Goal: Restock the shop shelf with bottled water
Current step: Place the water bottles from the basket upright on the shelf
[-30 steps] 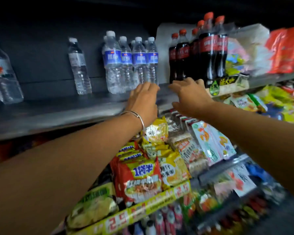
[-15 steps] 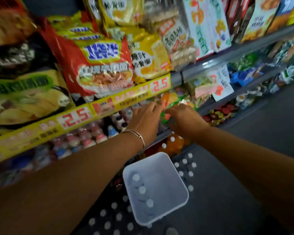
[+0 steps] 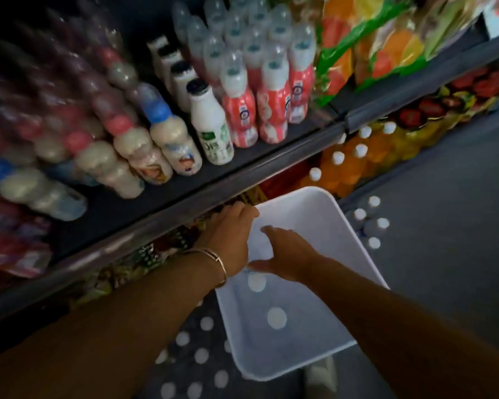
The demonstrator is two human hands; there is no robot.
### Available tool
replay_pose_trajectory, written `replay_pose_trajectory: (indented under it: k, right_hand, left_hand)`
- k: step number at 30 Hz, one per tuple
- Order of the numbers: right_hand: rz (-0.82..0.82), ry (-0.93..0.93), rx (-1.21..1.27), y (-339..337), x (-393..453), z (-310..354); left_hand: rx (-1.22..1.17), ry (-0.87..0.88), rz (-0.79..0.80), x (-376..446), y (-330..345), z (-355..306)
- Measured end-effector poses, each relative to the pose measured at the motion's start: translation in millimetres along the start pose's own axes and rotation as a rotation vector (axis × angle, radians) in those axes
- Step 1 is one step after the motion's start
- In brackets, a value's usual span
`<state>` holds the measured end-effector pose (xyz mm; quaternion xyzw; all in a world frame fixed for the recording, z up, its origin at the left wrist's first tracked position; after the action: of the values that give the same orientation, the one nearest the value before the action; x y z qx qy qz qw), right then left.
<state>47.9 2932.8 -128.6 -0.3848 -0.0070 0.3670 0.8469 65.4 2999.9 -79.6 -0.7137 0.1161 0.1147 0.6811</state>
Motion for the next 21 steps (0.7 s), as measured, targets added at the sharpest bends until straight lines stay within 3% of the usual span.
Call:
replay_pose_trajectory:
  k: [3,11,18,21]
  right_hand:
    - [-0.025,-0.015,0.114,29.4,30.3,-10.9]
    - [0.040,0.063,0.038,67.2,61.7,-42.3]
    - [0.008,0.019,0.071,19.6,36.5,-18.1]
    - [-0.052,0.007,0.085,-22.5,19.5,6.9]
  left_hand:
    - [-0.041,-0.001,0.057,8.3,18.2,10.7]
    - [-0.068,-0.011,0.089,17.2,34.6,24.8]
    - [-0.116,-0.050,0.133,11.6,20.4,30.3]
    - [-0.020,-0.036,0.179,3.1,-1.0,25.7]
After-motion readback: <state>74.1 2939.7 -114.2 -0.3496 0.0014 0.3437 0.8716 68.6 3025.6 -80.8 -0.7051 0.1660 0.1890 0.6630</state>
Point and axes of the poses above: each hand's wrist, its own x-axis towards the middle knuckle, its own y-axis out of the palm, z = x × y, the point moved 9 cm from there along x, towards the middle knuckle, and after that the axes turned 15 degrees about -y, right-handed, at the moved point
